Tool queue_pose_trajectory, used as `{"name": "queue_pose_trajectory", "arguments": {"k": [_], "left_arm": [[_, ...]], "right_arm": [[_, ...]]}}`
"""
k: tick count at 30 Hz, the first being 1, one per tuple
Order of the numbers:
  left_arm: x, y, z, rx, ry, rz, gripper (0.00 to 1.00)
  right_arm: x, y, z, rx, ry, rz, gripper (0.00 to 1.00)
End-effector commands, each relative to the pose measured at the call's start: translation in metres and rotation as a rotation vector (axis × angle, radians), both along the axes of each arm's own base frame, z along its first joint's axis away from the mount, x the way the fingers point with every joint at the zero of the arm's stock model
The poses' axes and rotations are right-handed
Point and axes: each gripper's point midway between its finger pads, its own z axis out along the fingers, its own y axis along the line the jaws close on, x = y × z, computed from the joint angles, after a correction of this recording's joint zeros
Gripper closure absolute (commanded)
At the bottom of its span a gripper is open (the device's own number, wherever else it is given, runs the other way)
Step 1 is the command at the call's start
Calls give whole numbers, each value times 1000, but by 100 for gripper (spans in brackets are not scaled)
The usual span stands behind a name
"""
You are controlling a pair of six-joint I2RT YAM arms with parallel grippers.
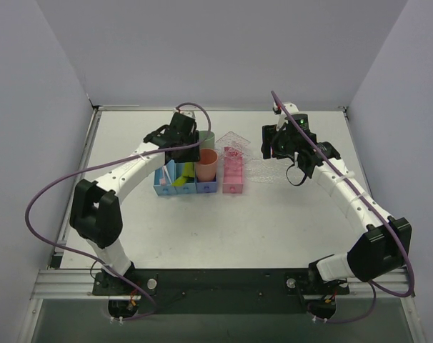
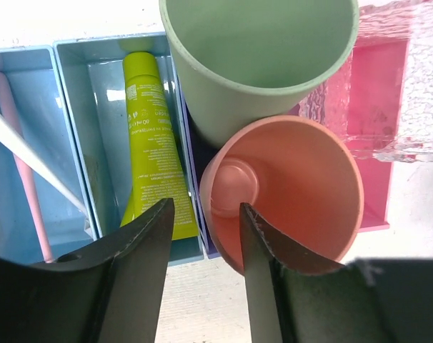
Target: Prepare toiletry sets of a toothbrush and toothpaste on the tray
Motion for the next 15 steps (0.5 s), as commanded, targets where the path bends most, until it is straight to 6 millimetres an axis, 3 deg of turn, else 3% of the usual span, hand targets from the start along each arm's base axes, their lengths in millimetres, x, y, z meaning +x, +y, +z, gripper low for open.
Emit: {"name": "queue_pose_trajectory", "arguments": {"k": [1,15], "left_arm": [[7,-3,10,16,-18,4,51],[11,-3,8,48,-4,14,81]], "right_arm": [[2,-1,18,16,-58,-4,42],[1,-6,19,-10,-81,-17,42]]}}
